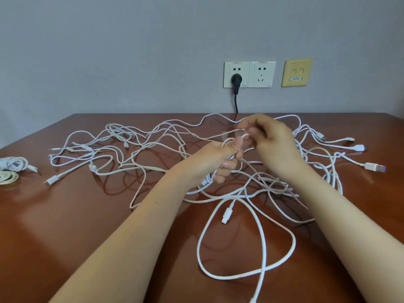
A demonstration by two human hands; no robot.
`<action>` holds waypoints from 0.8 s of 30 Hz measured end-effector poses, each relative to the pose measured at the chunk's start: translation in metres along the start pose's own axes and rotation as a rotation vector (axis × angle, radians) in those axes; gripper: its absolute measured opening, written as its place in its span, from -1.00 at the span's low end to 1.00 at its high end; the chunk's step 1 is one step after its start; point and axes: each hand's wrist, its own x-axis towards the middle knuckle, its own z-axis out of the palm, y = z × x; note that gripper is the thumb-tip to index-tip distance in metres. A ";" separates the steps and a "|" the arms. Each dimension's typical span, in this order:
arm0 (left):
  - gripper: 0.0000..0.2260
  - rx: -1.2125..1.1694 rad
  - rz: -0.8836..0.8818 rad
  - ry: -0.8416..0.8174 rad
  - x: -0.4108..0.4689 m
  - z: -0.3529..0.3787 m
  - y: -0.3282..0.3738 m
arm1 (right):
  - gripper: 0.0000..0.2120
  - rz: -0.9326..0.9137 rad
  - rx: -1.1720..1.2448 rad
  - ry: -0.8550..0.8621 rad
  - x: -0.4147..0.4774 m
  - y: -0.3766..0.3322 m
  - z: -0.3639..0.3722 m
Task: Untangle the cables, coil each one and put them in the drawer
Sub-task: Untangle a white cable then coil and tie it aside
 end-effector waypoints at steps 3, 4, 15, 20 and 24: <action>-0.63 0.017 0.016 0.000 0.000 0.001 -0.003 | -0.73 0.032 -0.084 0.056 0.003 0.007 -0.007; -0.63 0.015 0.019 0.023 -0.001 0.002 -0.003 | -0.73 0.039 -0.094 0.050 0.003 0.008 -0.008; -0.66 -0.010 0.039 0.190 0.000 -0.001 0.001 | -0.74 0.116 -0.054 -0.129 0.000 0.005 -0.002; -0.56 0.173 -0.007 0.105 -0.005 0.001 0.001 | -0.77 0.223 0.299 -0.171 0.001 -0.002 -0.005; -0.57 0.274 -0.006 0.018 -0.007 0.001 0.002 | -0.73 0.359 0.484 -0.201 0.005 -0.003 -0.015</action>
